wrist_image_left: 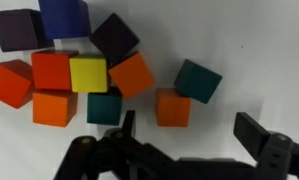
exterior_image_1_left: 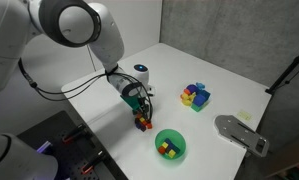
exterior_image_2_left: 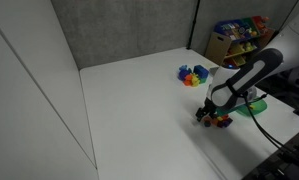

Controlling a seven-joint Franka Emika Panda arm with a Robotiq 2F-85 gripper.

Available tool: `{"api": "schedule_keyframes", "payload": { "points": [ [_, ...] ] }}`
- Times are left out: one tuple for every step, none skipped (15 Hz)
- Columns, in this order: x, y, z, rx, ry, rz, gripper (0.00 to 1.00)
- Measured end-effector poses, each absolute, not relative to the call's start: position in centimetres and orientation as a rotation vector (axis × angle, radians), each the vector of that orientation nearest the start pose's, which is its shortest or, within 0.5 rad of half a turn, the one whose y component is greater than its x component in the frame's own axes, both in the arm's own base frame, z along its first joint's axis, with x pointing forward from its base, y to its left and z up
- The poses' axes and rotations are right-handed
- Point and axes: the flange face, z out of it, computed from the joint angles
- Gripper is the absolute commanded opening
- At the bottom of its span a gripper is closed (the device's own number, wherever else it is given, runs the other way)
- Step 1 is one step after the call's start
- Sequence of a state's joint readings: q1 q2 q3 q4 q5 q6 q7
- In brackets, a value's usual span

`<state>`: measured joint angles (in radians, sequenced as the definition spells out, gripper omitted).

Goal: Put a small orange block in the bowl

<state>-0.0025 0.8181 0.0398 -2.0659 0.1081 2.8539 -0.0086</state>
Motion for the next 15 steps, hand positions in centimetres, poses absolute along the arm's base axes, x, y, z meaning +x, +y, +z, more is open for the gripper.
{"api": "schedule_keyframes", "payload": {
  "points": [
    [54.8,1.7,2.8,-3.081,0.108,0.052,1.00],
    [54.8,1.7,2.7,-3.081,0.107,0.053,0.80],
    [54.8,1.7,2.7,-3.082,0.107,0.053,0.74],
    [54.8,1.7,2.7,-3.082,0.106,0.053,0.66],
    [54.8,1.8,2.7,-3.082,0.105,0.054,0.56],
    [54.8,1.8,2.7,-3.082,0.105,0.054,0.49],
    [54.8,1.8,2.7,-3.082,0.104,0.055,0.41],
    [54.7,1.8,2.7,-3.082,0.104,0.056,0.34],
    [54.6,1.8,2.7,-3.082,0.104,0.058,0.25],
    [54.6,1.8,2.7,-3.082,0.104,0.059,0.18],
    [54.6,1.8,2.8,-3.082,0.104,0.059,0.09],
    [54.6,1.8,3.1,-3.082,0.104,0.058,0.06],
    [54.6,1.7,3.5,-3.083,0.105,0.054,0.10],
    [54.7,1.6,4.1,-3.084,0.106,0.047,0.10],
    [54.8,1.4,4.9,-3.085,0.108,0.038,0.10]
  ]
}}
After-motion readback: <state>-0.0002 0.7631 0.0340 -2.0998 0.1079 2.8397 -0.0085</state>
